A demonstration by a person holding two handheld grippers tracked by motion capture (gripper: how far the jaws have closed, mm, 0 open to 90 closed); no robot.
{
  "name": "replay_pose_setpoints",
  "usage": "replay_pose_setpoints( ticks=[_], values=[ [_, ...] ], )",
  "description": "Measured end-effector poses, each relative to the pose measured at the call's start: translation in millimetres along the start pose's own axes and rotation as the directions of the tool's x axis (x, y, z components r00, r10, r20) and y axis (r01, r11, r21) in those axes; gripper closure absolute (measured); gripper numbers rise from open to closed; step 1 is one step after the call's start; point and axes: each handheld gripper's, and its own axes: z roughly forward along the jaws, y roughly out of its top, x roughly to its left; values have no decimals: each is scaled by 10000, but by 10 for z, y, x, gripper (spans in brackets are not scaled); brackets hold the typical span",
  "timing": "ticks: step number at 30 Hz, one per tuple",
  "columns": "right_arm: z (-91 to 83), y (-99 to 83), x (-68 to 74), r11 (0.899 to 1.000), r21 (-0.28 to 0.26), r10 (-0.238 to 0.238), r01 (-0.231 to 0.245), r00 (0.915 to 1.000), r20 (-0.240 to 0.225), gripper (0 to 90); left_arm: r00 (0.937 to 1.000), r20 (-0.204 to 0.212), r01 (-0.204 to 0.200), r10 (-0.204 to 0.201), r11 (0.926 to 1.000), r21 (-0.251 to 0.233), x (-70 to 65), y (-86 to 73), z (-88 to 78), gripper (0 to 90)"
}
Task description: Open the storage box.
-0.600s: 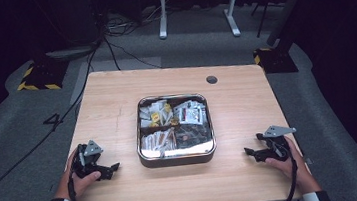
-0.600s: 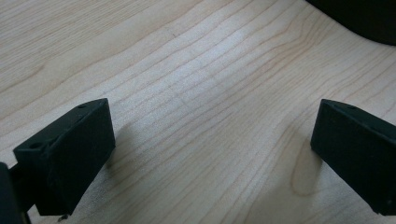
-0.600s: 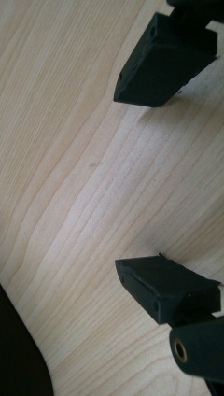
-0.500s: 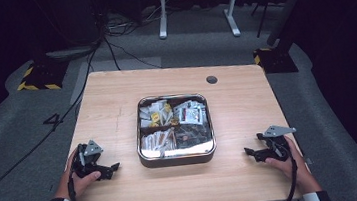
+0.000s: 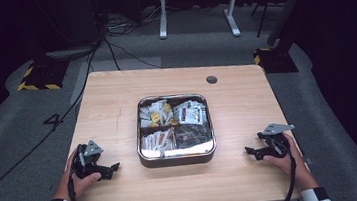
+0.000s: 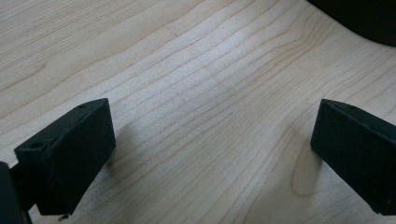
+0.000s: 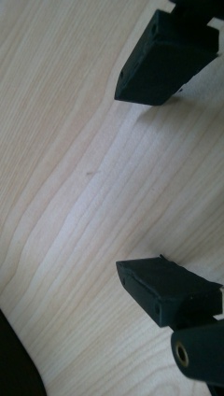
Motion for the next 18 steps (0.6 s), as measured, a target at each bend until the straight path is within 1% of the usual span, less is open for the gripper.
replay_pose_setpoints(
  ticks=[1, 2, 4, 6, 8, 9, 10, 13, 16, 18],
  values=[
    [0, 0, 0, 10000, 0, 0, 0, 10000, 0, 171, 10000, 0, 0, 0, 10000, 0, 0, 0, 0, 1],
    [-13, 34, -4, 9998, -154, -119, 118, 9999, -51, 172, 10000, -21, 46, -46, 10000, -3, -3, -3, -2, 1],
    [-26, 78, -4, 9996, -262, -150, 146, 9998, -145, 176, 10000, -55, 52, -52, 10000, -8, -3, -4, -3, 1],
    [-59, 155, 2, 9987, -464, -239, 223, 9992, -326, 187, 10000, -39, 56, -56, 10000, -3, -2, -3, -2, 1],
    [-86, 222, 10, 9979, -582, -297, 276, 9990, -349, 191, 10000, -22, 39, -39, 10000, 7, 2, -1, -1, 0],
    [-86, 222, 10, 9979, -582, -297, 276, 9990, -349, 191, 10000, -22, 39, -39, 10000, 7, 2, -1, -1, 0],
    [-115, 307, 24, 9967, -731, -379, 342, 9980, -503, 200, 10000, -23, 41, -41, 10000, 4, 2, -1, -1, 0],
    [-148, 424, 56, 9946, -859, -630, 588, 9969, -469, 202, 10000, -41, 60, -60, 10000, -9, 0, -2, -1, 0],
    [-174, 568, 94, 9902, -1151, -875, 790, 9936, -712, 203, 9999, -54, 100, -100, 9999, -12, -3, -5, -3, 0],
    [-179, 668, 126, 9878, -1244, -1028, 935, 9922, -706, 212, 9999, -57, 100, -101, 9999, -11, -3, -5, -3, 0]
  ],
)
